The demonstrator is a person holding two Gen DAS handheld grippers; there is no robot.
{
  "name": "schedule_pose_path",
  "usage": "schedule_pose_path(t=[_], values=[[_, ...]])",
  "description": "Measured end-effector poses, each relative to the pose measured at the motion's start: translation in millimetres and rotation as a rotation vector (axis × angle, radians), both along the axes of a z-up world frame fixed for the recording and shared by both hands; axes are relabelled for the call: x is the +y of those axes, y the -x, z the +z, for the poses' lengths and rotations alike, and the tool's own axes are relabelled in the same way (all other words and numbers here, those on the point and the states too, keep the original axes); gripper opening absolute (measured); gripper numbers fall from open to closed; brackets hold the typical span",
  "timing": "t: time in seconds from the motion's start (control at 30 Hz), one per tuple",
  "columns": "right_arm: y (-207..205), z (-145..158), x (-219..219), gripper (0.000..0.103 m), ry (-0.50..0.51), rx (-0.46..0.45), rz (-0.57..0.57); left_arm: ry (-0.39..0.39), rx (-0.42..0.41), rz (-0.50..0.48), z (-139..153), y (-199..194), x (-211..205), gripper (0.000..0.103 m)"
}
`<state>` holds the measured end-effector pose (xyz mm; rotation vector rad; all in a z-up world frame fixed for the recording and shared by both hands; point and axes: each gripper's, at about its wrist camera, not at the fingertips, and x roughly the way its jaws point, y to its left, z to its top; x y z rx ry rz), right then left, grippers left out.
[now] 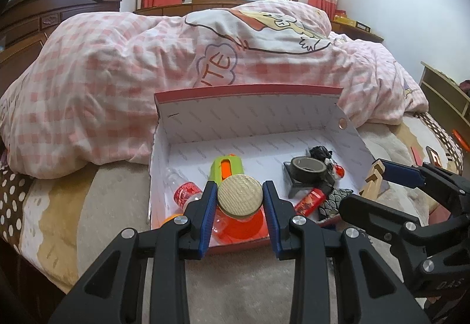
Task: Organize objects
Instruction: 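Carry the wooden disc and wooden stick over the box with both tools, then lower and release the wooden disc and stick into the box with both tools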
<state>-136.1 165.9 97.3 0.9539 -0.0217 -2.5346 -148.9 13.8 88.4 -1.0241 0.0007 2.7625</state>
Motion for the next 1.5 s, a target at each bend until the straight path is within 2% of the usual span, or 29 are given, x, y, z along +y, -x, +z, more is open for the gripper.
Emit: schedule_pose_path(t=[0.47, 0.97, 1.27, 1.37, 1.5], values=[[19.6, -7.0, -4.3, 0.079, 0.012, -0.011, -0.005, 0.012, -0.025, 0.008, -10.7, 16.3, -0.5, 0.031], [43.1, -27.7, -9.5, 0.079, -0.042, -0.01, -0.044, 0.026, -0.075, 0.025, -33.5, 43.2, 1.9, 0.031], [52.9, -35.1, -2.0, 0.079, -0.048, -0.004, -0.102, 0.025, -0.079, 0.017, -36.3, 54.9, 6.4, 0.031], [54.6, -36.2, 0.6, 0.079, -0.046, 0.0, -0.12, 0.022, -0.095, 0.016, -38.3, 57.7, 7.2, 0.044], [54.2, -36.7, 0.4, 0.079, -0.047, 0.013, -0.128, 0.013, -0.096, 0.02, -39.4, 57.7, 6.7, 0.047]])
